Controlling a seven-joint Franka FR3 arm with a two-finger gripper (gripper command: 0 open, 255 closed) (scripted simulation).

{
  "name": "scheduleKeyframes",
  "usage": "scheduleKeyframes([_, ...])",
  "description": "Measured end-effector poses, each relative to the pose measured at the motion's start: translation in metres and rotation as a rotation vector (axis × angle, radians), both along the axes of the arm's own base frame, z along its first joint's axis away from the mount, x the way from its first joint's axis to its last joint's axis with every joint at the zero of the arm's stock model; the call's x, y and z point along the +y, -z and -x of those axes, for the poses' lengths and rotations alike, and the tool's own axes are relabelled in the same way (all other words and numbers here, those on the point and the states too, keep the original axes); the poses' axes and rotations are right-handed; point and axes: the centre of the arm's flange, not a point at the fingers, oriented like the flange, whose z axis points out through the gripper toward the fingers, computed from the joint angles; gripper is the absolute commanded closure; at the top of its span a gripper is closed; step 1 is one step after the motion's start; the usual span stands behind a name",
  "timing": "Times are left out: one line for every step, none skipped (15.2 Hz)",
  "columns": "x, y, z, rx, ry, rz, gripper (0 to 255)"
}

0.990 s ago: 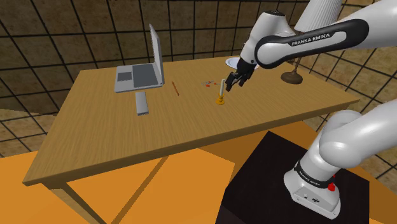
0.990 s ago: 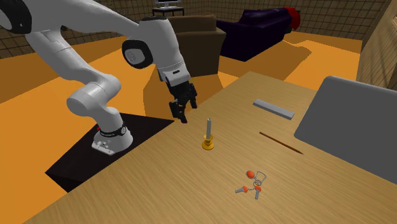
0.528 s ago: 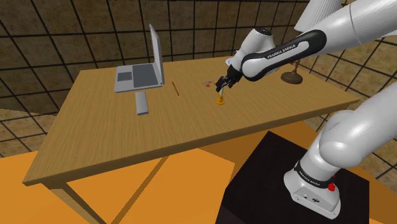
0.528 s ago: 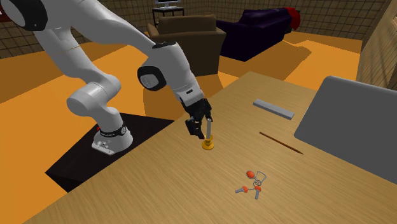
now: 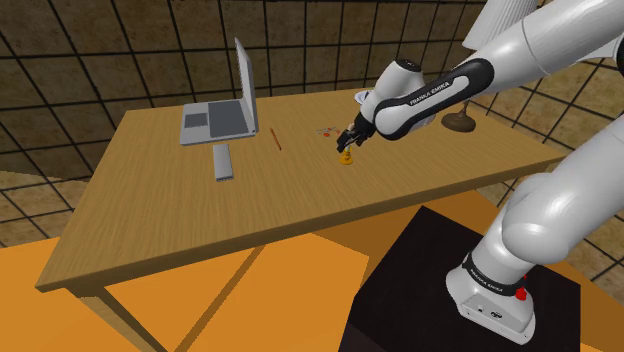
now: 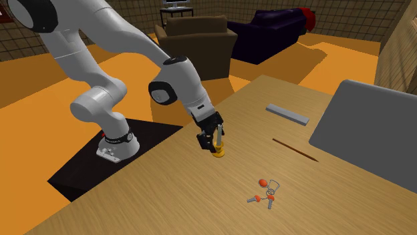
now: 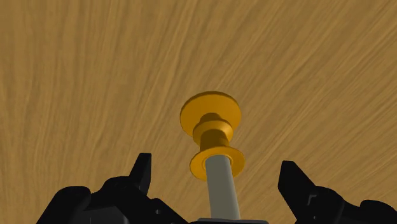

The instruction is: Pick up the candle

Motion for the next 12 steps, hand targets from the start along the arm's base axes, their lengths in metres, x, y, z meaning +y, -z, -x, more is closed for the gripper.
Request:
scheduleKeyframes([0.0001, 0.0008, 0.0001, 0.000, 0.000, 0.000, 255])
scheduleKeyframes([0.0002, 0.0011, 0.0002, 0.000, 0.000, 0.000, 255])
scheduleKeyframes([0.0003, 0.0013, 0.0002, 0.000, 0.000, 0.000, 255])
scheduleKeyframes([0.0003, 0.0014, 0.0003, 0.000, 0.000, 0.000, 255])
scheduleKeyframes([0.0003, 0.0014, 0.0003, 0.000, 0.000, 0.000, 255])
scheduleKeyframes([0.0003, 0.0014, 0.0003, -0.001, 0.000, 0.000, 255])
scheduleKeyframes([0.0003, 0.0014, 0.0003, -0.001, 0.000, 0.000, 255])
scheduleKeyframes([0.0003, 0.0014, 0.0003, -0.001, 0.000, 0.000, 255])
scheduleKeyframes([0.0003, 0.0014, 0.0003, -0.001, 0.000, 0.000, 255])
scheduleKeyframes([0.0000, 0.0017, 0.0004, -0.001, 0.000, 0.000, 255])
scheduleKeyframes([-0.0003, -0.0009, 0.0000, -0.001, 0.000, 0.000, 255])
scheduleKeyframes([-0.0006, -0.0045, 0.0001, -0.001, 0.000, 0.000, 255])
